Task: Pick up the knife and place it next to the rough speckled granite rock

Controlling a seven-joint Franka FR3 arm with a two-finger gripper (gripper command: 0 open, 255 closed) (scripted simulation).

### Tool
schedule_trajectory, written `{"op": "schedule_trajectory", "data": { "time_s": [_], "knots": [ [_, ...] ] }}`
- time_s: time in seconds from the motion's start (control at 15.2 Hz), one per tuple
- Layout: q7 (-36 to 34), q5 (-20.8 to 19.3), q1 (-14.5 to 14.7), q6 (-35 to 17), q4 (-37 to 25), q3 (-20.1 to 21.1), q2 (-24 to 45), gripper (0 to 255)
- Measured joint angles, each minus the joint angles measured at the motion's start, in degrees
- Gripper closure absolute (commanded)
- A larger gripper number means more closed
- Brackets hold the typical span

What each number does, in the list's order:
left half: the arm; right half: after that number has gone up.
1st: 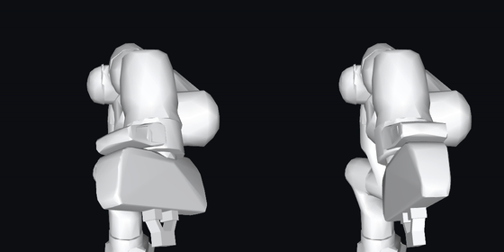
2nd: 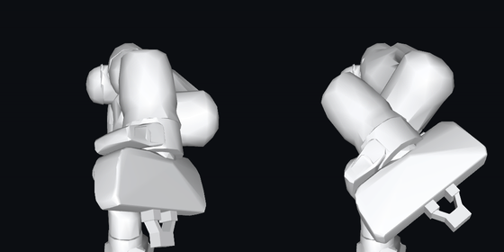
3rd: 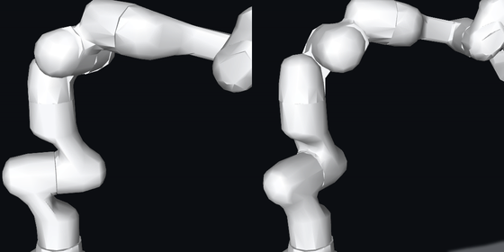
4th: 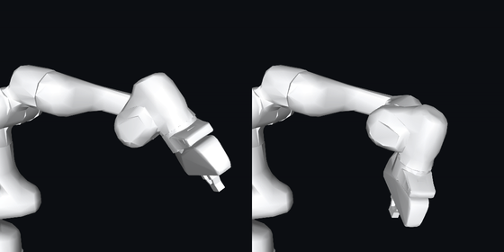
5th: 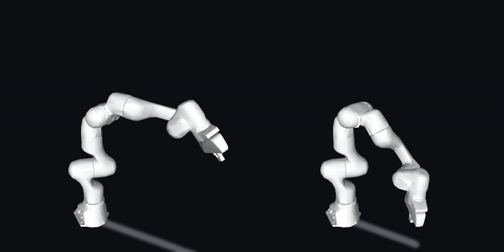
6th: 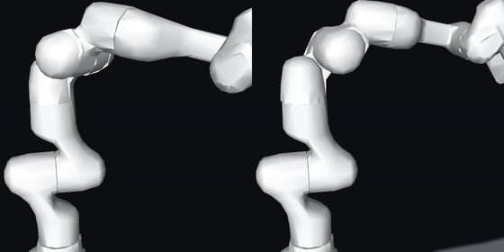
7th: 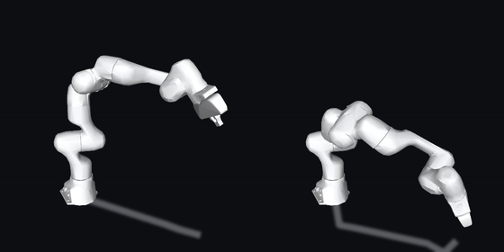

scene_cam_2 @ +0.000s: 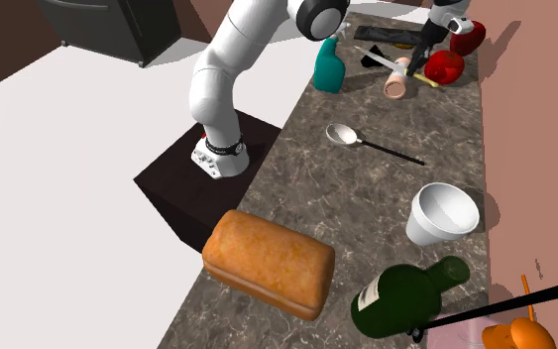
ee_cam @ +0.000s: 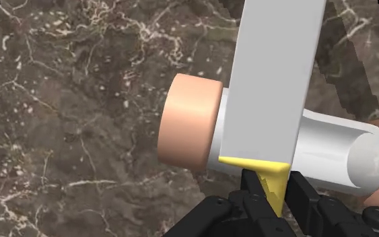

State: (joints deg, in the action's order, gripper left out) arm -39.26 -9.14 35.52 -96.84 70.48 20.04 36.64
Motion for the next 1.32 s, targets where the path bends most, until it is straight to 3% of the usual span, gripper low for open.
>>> {"op": "schedule_trajectory", "data": {
  "time_s": [0.73, 0.79, 0.99, 1.12, 1.32],
  "knots": [
    [0.0, -0.6, -0.2, -4.7, 2.4, -0.8, -0.9, 255],
    [0.1, -0.6, -0.1, -4.2, 1.7, -0.8, -0.5, 0],
    [-0.1, -3.7, -0.2, -3.9, 2.3, -0.9, -0.1, 0],
    [-0.2, -4.2, -1.2, -7.6, 6.7, -0.8, -2.3, 0],
    [-0.4, -1.5, -0.4, -2.2, 0.3, 0.0, 1.4, 0]
  ]
}}
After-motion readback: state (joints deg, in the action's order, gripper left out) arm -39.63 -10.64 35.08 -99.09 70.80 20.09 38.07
